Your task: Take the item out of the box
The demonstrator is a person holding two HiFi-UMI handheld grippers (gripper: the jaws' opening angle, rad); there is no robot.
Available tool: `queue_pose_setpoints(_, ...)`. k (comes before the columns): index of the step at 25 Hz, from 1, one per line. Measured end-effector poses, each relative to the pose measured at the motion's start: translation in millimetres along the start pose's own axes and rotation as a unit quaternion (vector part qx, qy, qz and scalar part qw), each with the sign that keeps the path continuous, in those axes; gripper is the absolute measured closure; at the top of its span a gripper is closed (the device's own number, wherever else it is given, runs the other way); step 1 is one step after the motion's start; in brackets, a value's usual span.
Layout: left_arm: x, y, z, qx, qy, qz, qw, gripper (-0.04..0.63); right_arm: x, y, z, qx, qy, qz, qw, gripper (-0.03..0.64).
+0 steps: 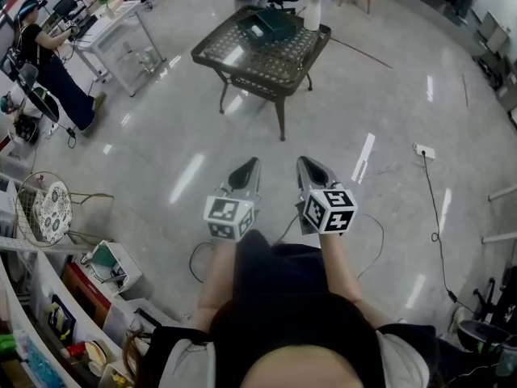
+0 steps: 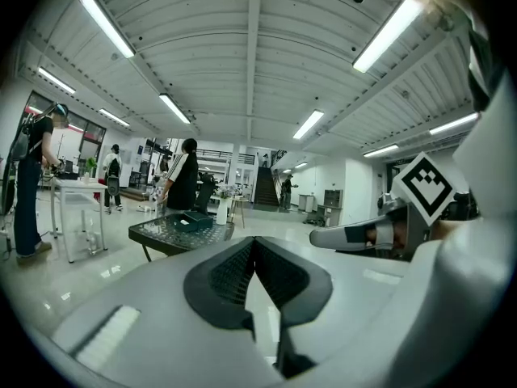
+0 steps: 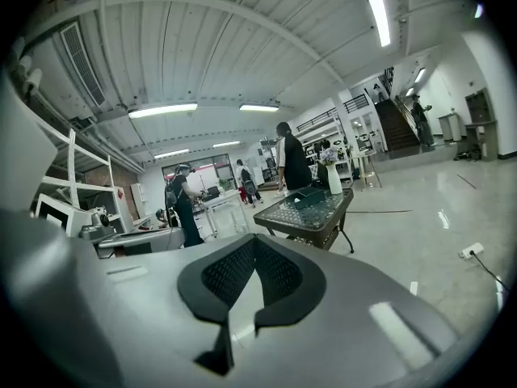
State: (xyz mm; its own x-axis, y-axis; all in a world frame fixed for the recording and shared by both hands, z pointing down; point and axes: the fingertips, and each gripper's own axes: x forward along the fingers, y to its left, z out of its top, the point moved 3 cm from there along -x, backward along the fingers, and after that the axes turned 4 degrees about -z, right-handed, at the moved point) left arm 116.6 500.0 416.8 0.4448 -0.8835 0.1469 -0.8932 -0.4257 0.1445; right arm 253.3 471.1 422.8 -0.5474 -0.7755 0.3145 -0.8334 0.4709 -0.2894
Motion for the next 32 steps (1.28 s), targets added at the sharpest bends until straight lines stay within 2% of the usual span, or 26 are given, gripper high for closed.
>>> queue_pose_setpoints(15,11.2,-4.0,-17.3,-0.021,0.024,0.006,0.9995,0.584,2.1,-14.9,-21.1,0.019,0.037,-0.003,0.999,0.616)
queue_pose_setpoints(32,56.4,49.5,0.7,-0.022,0.024,0.024,0.9992,0.584,67.3,-31.3,13.6,0.012,0.030,-0.004,0.999,0.615)
